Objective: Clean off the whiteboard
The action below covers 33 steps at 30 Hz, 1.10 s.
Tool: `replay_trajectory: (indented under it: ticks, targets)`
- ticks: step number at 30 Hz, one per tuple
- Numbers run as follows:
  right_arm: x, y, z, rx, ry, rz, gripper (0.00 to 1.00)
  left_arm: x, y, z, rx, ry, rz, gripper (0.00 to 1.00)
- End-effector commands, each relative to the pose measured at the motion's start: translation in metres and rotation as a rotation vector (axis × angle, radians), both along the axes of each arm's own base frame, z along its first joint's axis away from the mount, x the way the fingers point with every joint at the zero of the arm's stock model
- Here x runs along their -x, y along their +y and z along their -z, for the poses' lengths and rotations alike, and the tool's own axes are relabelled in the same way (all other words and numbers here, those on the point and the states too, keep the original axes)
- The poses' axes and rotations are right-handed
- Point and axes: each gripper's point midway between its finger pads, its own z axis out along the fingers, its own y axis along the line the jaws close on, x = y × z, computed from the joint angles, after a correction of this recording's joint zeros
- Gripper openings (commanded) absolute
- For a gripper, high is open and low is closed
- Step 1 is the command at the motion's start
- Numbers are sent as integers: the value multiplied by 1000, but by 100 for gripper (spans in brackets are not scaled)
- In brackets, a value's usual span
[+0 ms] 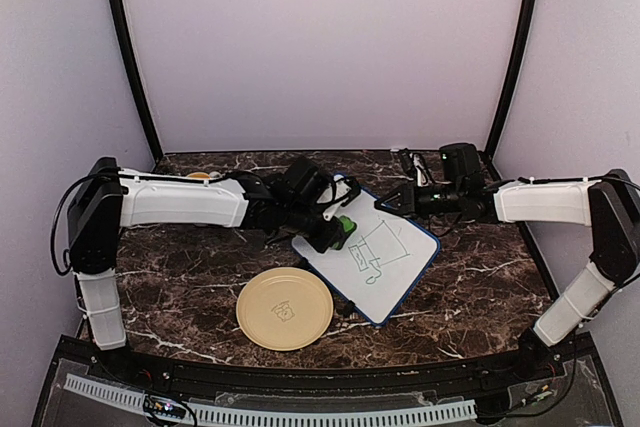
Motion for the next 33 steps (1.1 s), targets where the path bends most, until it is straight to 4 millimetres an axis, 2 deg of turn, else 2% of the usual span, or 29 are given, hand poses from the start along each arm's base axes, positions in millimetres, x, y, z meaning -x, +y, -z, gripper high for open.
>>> replay_trajectory:
  ticks: [1, 6, 8, 10, 13, 18, 20, 22, 26, 31, 33]
  targets:
    - [10, 4, 15, 34, 29, -40, 0, -39, 0, -16, 27, -21, -70, 2]
    - [10, 4, 14, 35, 23, -42, 0, -63, 10, -21, 66, 5, -130, 3]
    - [10, 4, 14, 34, 25, -41, 0, -67, 11, -25, 78, 9, -134, 3]
    - [10, 4, 15, 33, 27, -40, 0, -64, 3, -31, 96, 14, -100, 3]
    - [9, 4, 14, 33, 25, -41, 0, -51, -10, -31, 79, 16, -38, 3]
    - [8, 5, 14, 33, 24, -41, 0, -9, -36, -13, -2, 36, 87, 3]
    - [8, 5, 13, 33, 24, -41, 0, 5, -38, -4, -34, 53, 123, 3]
    - [9, 5, 14, 32, 24, -41, 0, 10, -33, -1, -37, 70, 118, 3]
    - [9, 4, 15, 30, 25, -40, 0, -8, -11, 3, -32, 99, 42, 3]
    - [10, 4, 13, 32, 20, -40, 0, -53, 26, 1, 1, 110, -119, 3]
    - [10, 4, 13, 33, 20, -40, 0, -65, 35, -1, 13, 107, -163, 3]
